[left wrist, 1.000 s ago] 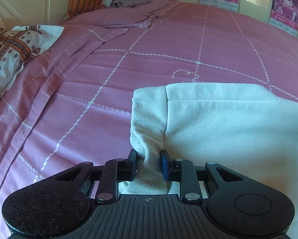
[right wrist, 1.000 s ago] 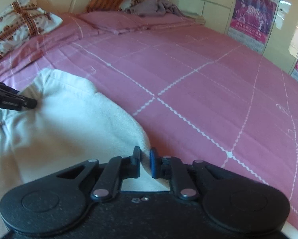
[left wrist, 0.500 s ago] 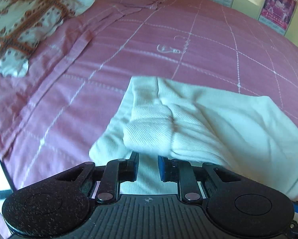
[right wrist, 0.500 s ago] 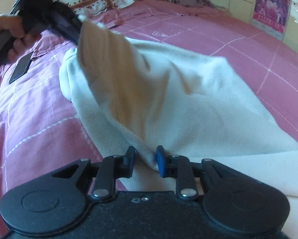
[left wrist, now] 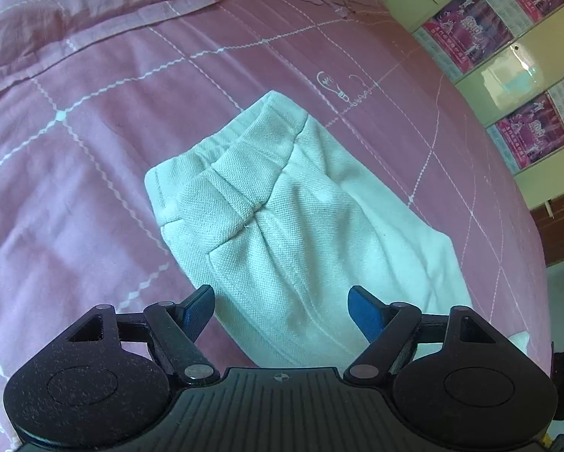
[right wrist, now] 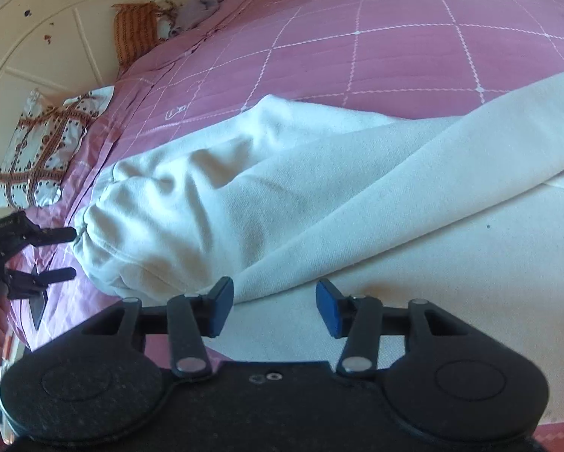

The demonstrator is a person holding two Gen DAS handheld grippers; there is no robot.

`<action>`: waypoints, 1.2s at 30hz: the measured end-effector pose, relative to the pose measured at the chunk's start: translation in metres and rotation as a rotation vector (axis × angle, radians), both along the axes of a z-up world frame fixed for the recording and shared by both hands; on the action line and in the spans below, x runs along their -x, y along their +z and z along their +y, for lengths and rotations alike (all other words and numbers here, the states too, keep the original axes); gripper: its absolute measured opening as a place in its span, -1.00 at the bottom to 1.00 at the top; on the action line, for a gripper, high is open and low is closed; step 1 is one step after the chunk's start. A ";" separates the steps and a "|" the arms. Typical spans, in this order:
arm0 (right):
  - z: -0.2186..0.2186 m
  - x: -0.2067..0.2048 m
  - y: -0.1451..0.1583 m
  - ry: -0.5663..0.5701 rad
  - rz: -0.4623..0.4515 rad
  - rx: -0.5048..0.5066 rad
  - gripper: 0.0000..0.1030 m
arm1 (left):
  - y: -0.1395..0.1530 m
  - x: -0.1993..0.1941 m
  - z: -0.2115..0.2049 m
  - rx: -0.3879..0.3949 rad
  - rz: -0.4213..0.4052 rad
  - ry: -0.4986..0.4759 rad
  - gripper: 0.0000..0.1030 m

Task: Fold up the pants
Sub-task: 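Lift the waistband with both grippers and fold it over toward the leg hems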

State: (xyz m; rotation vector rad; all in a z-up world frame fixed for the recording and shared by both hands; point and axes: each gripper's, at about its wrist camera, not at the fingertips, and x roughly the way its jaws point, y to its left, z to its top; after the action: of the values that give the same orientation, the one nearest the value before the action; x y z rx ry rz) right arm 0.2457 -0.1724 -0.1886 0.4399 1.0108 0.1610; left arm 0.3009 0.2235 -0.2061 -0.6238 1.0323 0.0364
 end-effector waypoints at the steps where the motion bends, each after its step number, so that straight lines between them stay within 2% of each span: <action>1: -0.001 -0.002 0.000 -0.015 0.006 -0.006 -0.05 | -0.005 -0.002 -0.002 0.013 0.013 0.016 -0.05; 2: -0.003 -0.005 0.000 -0.034 0.017 -0.014 -0.05 | -0.009 -0.003 0.000 0.029 0.024 0.039 -0.50; 3: -0.004 -0.009 0.000 -0.059 0.029 -0.025 -0.05 | -0.011 -0.003 0.001 0.040 0.026 0.059 -0.75; 5: -0.012 -0.015 -0.002 -0.112 0.053 -0.055 -0.05 | -0.011 -0.002 0.001 0.050 0.013 0.070 -0.80; 9: -0.023 -0.031 -0.013 -0.212 0.113 -0.114 -0.05 | 0.002 -0.003 -0.006 0.017 -0.067 0.035 -0.84; 13: -0.034 -0.038 -0.022 -0.360 0.177 -0.151 -0.08 | 0.014 -0.008 -0.012 -0.017 -0.109 -0.004 -0.84; 15: -0.031 -0.042 -0.019 -0.381 0.191 -0.113 -0.01 | 0.016 -0.005 -0.013 -0.047 -0.119 -0.029 -0.84; 18: -0.018 -0.059 -0.021 -0.348 0.233 -0.035 0.13 | 0.008 -0.008 -0.004 -0.008 -0.088 0.003 -0.84; 19: -0.014 -0.065 -0.022 -0.329 0.237 -0.005 0.02 | 0.005 -0.006 0.000 -0.002 -0.086 0.014 -0.84; 21: -0.007 -0.068 -0.023 -0.278 0.218 0.089 -0.96 | 0.004 -0.006 0.002 -0.008 -0.089 0.015 -0.84; 22: -0.007 -0.065 -0.024 -0.260 0.211 0.095 -0.96 | 0.004 -0.007 0.003 -0.008 -0.092 0.017 -0.84; 24: -0.013 -0.053 -0.021 -0.271 0.185 0.044 -0.97 | 0.012 -0.008 0.007 0.002 -0.117 0.026 -0.84; 25: -0.014 -0.044 -0.011 -0.270 0.136 0.014 -0.97 | 0.019 -0.007 0.010 0.000 -0.140 0.035 -0.84; 27: -0.006 -0.028 0.017 -0.210 0.034 0.017 -0.97 | 0.028 -0.005 0.020 -0.012 -0.175 0.048 -0.84; 29: -0.002 -0.012 0.029 -0.191 -0.008 -0.022 -0.97 | 0.020 -0.003 0.029 -0.035 -0.143 0.057 -0.84; 30: 0.000 -0.005 0.027 -0.191 -0.007 -0.043 -0.97 | 0.007 -0.004 0.030 -0.054 -0.101 0.049 -0.84; 32: 0.010 0.000 0.007 -0.151 0.035 0.014 -0.96 | -0.022 -0.002 0.028 -0.089 -0.025 0.036 -0.84; 34: 0.013 0.000 -0.022 -0.149 0.121 0.056 -0.90 | -0.019 0.003 0.020 -0.125 -0.036 0.037 -0.84; 35: 0.010 0.002 -0.027 -0.159 0.124 0.039 -0.88 | -0.011 0.006 0.016 -0.144 -0.036 0.048 -0.83; 36: 0.007 0.006 -0.023 -0.164 0.109 0.023 -0.70 | -0.003 0.008 0.012 -0.158 -0.044 0.045 -0.83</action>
State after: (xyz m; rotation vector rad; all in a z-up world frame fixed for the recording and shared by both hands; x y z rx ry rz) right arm 0.2395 -0.1657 -0.2118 0.5133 1.0775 -0.0221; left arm 0.2927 0.2356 -0.2093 -0.5017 0.9623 0.1423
